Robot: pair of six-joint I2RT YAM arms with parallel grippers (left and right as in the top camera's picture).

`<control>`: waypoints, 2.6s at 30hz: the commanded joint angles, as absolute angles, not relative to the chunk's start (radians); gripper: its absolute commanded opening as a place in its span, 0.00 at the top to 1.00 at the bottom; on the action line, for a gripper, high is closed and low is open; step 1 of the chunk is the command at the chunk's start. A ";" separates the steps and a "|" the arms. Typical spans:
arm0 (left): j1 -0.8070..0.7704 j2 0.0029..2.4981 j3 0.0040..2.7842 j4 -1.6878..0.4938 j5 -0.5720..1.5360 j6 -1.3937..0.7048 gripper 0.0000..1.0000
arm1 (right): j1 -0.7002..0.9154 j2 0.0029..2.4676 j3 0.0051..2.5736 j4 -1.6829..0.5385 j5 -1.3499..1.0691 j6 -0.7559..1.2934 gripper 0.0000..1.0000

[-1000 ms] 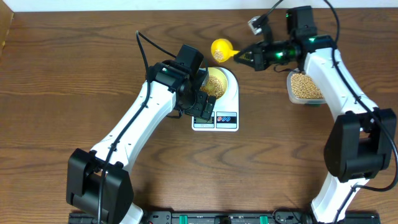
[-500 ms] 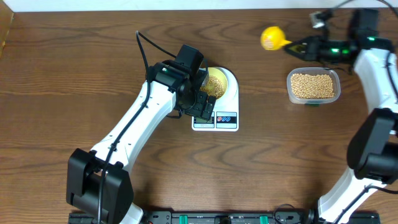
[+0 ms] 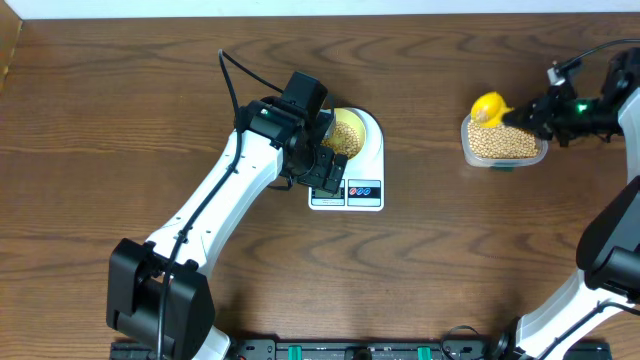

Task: Scoop item into bowl and weigh 50g on scale
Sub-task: 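Move the scoop right to the tub and lower it in, then drag the scoop through the soybeans and lift it out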

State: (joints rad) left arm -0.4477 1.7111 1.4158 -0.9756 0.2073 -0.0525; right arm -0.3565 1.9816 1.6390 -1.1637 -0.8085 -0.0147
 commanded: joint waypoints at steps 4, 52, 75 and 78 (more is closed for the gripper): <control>-0.444 1.719 1.414 -0.978 0.205 -0.058 0.02 | -0.346 1.975 1.657 -1.179 -0.638 -0.041 0.99; -0.444 1.719 1.414 -0.978 0.205 -0.058 0.02 | -0.099 1.975 1.838 -1.354 0.198 -0.016 0.99; -0.444 1.719 1.414 -0.978 0.205 -0.058 0.02 | 0.080 1.975 1.988 -0.942 -0.471 -0.316 0.99; -0.444 1.719 1.414 -0.978 0.205 -0.058 0.02 | 0.116 1.975 1.988 -0.896 -0.471 -0.316 0.99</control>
State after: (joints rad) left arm -0.4477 1.7111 1.4158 -0.9756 0.2073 -0.0525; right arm 0.0879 1.9816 1.9694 -0.9127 -0.3885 -0.2749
